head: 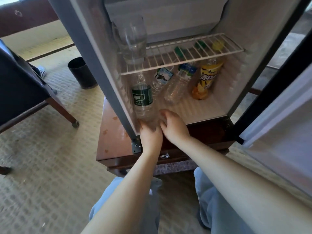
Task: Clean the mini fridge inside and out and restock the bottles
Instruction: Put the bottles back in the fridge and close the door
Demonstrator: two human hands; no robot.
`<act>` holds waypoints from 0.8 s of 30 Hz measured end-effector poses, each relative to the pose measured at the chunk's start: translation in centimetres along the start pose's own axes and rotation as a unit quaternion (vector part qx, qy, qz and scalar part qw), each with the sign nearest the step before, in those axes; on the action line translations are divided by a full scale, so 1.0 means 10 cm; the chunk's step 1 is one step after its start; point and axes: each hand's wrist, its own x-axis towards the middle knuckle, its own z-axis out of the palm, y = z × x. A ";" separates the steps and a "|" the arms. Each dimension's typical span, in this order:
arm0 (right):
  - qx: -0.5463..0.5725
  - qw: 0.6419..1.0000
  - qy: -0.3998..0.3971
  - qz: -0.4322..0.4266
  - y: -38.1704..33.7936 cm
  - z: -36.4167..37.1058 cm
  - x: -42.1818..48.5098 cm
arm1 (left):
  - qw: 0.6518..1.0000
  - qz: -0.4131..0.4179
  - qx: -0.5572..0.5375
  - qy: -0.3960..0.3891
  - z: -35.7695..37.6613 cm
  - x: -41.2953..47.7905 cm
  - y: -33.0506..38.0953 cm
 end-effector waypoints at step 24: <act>0.246 0.954 0.153 0.079 -0.28 0.05 0.82 | 0.988 0.093 0.074 -0.100 -0.15 0.13 0.05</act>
